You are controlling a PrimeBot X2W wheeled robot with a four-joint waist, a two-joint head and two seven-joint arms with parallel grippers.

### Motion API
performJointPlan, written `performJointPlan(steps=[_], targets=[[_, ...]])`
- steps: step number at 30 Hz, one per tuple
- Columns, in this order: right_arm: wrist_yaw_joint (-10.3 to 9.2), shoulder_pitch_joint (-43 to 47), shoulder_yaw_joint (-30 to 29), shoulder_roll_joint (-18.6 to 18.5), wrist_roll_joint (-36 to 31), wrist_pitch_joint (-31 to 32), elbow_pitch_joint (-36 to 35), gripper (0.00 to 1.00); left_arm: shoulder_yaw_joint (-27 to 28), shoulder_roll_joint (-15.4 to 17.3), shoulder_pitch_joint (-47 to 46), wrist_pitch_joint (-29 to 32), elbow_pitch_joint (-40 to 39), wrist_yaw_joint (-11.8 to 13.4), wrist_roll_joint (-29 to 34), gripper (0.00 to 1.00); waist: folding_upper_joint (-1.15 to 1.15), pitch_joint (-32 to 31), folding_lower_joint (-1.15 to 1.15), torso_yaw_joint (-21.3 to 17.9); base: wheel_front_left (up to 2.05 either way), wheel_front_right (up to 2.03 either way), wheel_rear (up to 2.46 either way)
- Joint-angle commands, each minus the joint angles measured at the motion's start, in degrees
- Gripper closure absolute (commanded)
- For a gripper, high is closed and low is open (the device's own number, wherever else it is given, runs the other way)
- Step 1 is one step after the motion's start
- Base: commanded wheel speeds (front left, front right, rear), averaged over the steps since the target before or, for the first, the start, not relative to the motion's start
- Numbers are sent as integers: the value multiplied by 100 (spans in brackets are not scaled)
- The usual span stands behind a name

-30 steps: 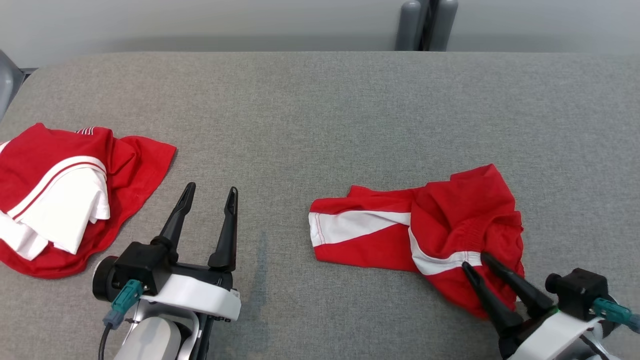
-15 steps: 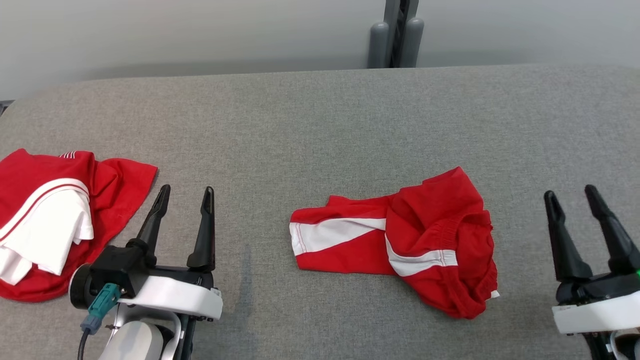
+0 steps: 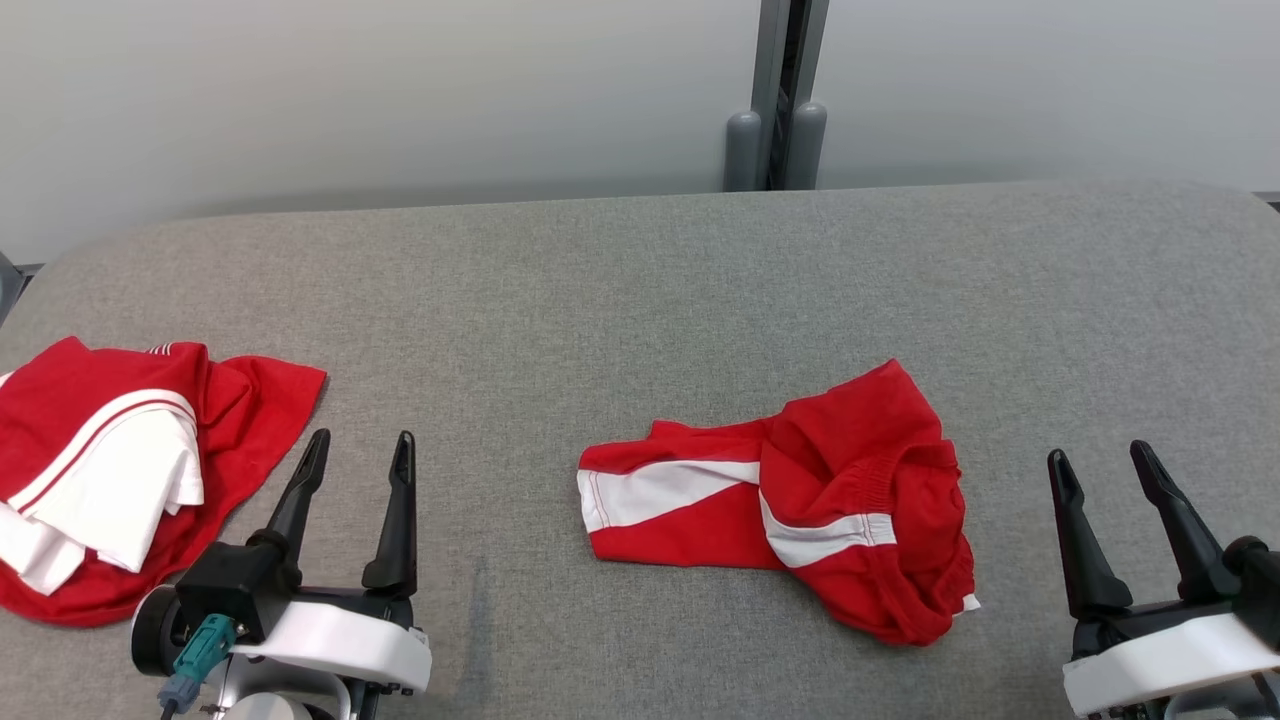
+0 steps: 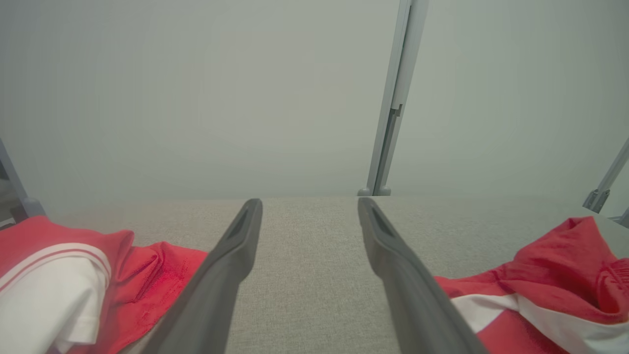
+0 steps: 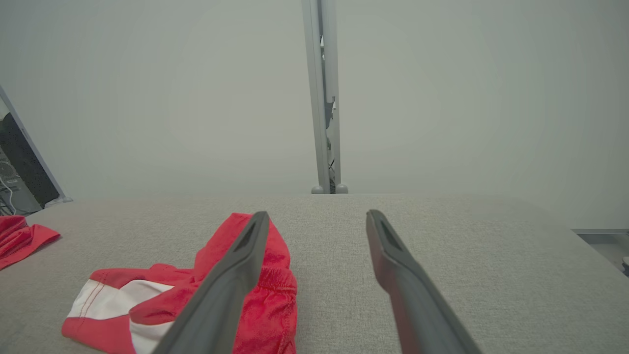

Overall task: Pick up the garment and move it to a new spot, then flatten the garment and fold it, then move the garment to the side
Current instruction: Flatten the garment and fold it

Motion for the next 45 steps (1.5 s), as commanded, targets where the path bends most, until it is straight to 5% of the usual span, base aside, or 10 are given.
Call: performJointPlan(steps=[1,26,45], targets=[[1,43,-24,10,-25,7,2,0,25,34,14,1,15,31,-21,0,0,-49,0,11,0,0,0],[1,138,-112,148,-102,190,-2,0,-80,159,-38,89,217,129,71,0,0,-90,0,153,0,0,0],[1,-272,266,-44,47,269,106,0,-1046,-274,-1228,1636,1517,-1036,-406,0,0,635,0,-171,0,0,0]])
